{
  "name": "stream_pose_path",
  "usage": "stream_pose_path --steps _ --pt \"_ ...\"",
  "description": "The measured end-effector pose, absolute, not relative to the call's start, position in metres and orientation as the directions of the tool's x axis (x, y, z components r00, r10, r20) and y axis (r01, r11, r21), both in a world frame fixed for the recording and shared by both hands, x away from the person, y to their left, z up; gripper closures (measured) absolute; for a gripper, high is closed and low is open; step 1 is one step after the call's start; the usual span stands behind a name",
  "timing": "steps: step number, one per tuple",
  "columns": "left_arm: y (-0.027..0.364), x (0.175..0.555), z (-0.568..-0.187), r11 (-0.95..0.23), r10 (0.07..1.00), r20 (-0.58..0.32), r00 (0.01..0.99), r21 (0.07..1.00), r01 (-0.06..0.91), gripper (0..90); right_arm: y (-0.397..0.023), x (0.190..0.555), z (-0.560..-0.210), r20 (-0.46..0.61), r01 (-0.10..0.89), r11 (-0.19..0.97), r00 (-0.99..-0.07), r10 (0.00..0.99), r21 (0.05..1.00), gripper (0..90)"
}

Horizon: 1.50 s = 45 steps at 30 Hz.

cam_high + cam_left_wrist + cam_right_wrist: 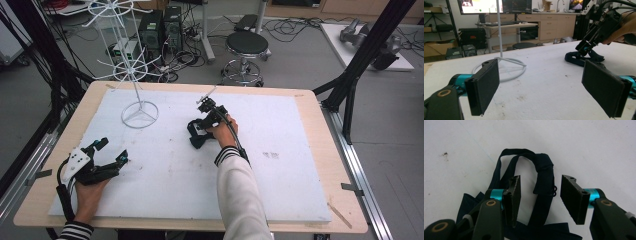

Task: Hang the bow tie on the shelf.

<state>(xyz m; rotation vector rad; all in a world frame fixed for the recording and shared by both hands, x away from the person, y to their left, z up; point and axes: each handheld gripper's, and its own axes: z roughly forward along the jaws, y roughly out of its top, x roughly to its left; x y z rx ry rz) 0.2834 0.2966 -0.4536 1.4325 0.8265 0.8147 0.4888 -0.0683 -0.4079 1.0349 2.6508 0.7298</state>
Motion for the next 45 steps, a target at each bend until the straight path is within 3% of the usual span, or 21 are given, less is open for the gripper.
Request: stream_pose_path --steps 12,17,21,24,30,37,45 --pt "0.297 0.284 -0.454 -0.014 0.868 0.002 0.497 1.000 0.019 15.0 -0.065 0.492 -0.414 -0.028 0.575 0.642 -0.733 0.679 0.507 53.6" --pt "0.297 0.283 -0.454 -0.012 0.867 0.001 0.498 1.000 0.019 15.1 -0.064 0.491 -0.413 -0.060 0.558 0.666 -0.743 0.667 0.496 62.8" --pt "0.297 0.284 -0.454 -0.010 0.867 -0.001 0.498 1.000 0.018 15.0 -0.062 0.492 -0.416 -0.072 0.550 0.680 -0.749 0.658 0.485 62.8" --pt "0.297 0.283 -0.454 -0.010 0.867 -0.001 0.498 1.000 0.019 15.0 -0.061 0.492 -0.419 -0.103 0.538 0.699 -0.753 0.650 0.471 71.9" --pt "0.297 0.284 -0.454 -0.005 0.867 -0.005 0.498 1.000 0.018 15.0 -0.059 0.491 -0.417 -0.129 0.516 0.723 -0.767 0.629 0.460 78.3" --pt "0.297 0.284 -0.454 -0.007 0.867 -0.003 0.498 1.000 0.018 15.1 -0.059 0.490 -0.416 -0.122 0.509 0.723 -0.773 0.623 0.468 79.9" --pt "0.297 0.283 -0.454 -0.012 0.867 0.001 0.498 1.000 0.018 15.1 -0.061 0.487 -0.407 -0.082 0.498 0.679 -0.771 0.631 0.540 80.5"
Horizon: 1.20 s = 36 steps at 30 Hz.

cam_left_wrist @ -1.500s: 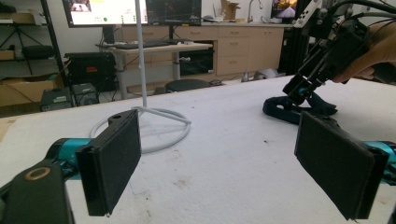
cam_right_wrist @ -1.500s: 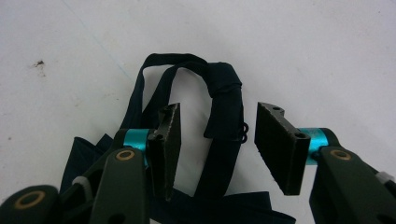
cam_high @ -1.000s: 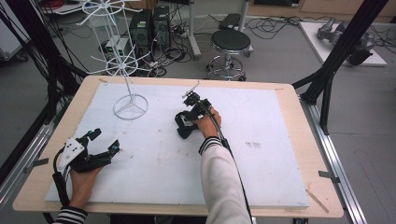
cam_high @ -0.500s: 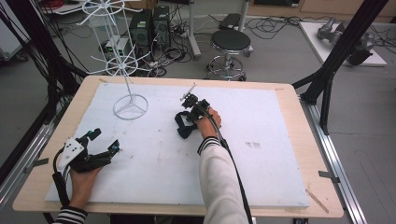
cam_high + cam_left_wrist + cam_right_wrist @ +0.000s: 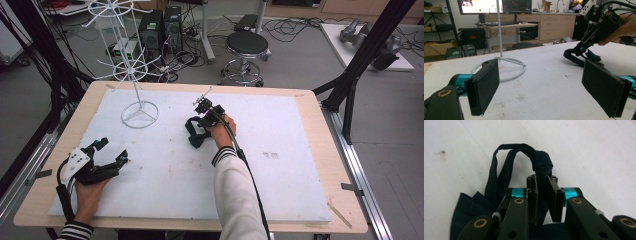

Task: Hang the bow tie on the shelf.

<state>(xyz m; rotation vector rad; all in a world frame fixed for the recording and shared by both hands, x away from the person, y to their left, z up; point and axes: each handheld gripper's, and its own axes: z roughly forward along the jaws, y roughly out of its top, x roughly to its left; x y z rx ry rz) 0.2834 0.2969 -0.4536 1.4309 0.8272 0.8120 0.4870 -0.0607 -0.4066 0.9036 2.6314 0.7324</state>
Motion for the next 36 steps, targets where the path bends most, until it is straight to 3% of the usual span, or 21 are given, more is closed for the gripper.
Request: stream_pose_path --steps 21,36 --pt "0.297 0.283 -0.454 -0.016 0.867 0.007 0.498 1.000 0.014 15.1 -0.071 0.481 -0.381 0.028 0.414 0.483 -0.781 0.624 0.771 80.3" --pt "0.296 0.283 -0.454 -0.016 0.868 0.008 0.496 1.000 0.012 15.0 -0.068 0.473 -0.367 0.039 0.340 0.401 -0.801 0.597 0.851 80.3"
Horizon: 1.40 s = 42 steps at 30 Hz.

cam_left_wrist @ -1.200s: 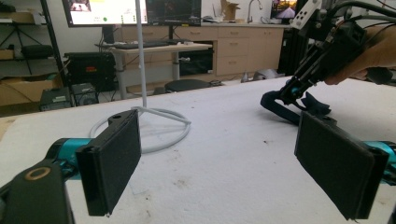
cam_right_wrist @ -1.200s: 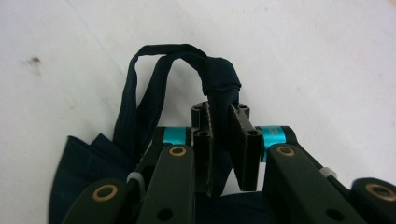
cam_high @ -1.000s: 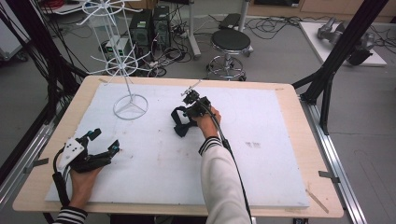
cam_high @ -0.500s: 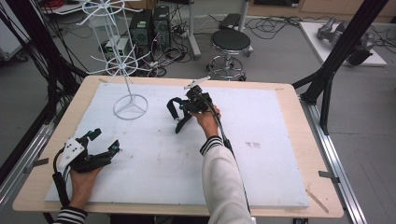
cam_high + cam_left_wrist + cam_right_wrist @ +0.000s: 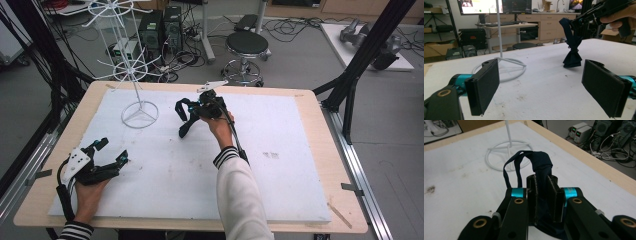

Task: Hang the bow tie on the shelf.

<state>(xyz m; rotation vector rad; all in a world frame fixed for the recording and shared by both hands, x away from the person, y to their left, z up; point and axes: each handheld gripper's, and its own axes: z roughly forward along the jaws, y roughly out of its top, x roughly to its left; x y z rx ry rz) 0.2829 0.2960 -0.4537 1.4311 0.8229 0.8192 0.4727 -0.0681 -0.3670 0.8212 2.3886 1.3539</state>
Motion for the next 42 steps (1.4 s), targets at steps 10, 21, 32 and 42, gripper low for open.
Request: stream_pose_path --steps 10,21,32,42 --pt "0.296 0.283 -0.454 -0.016 0.868 0.008 0.496 1.000 0.012 15.0 -0.067 0.467 -0.358 0.047 0.285 0.336 -0.821 0.570 0.898 80.1" --pt "0.296 0.283 -0.454 -0.016 0.868 0.008 0.496 1.000 0.012 15.0 -0.062 0.461 -0.351 0.067 0.237 0.267 -0.850 0.523 0.934 79.9" --pt "0.296 0.283 -0.454 -0.015 0.869 0.008 0.495 1.000 0.011 15.0 -0.056 0.454 -0.337 0.056 0.197 0.234 -0.864 0.500 0.952 79.9" --pt "0.296 0.283 -0.454 -0.014 0.869 0.006 0.495 1.000 0.012 15.0 -0.039 0.447 -0.322 0.038 0.162 0.224 -0.881 0.472 0.961 79.8"
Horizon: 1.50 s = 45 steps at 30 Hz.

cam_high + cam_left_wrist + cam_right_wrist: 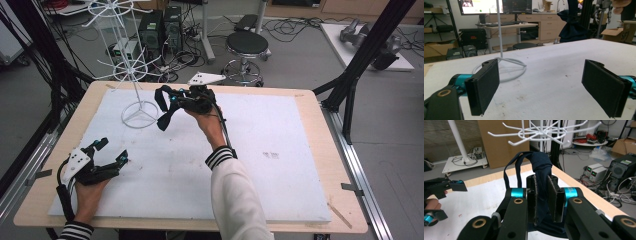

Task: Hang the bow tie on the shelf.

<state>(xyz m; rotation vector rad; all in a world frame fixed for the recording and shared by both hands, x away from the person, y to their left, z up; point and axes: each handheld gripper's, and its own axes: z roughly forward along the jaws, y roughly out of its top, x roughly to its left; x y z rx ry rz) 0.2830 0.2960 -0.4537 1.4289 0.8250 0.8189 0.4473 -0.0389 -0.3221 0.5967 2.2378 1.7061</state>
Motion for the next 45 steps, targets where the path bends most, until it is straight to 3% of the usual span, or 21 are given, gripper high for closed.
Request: stream_pose_path --steps 25,45 --pt "0.297 0.283 -0.454 -0.010 0.869 0.001 0.495 1.000 0.016 15.1 0.013 0.448 -0.302 -0.017 0.105 0.262 -0.904 0.427 0.959 79.2" --pt "0.297 0.284 -0.454 -0.005 0.868 -0.004 0.497 1.000 0.017 15.1 0.021 0.457 -0.312 -0.011 0.130 0.276 -0.889 0.458 0.952 78.4"
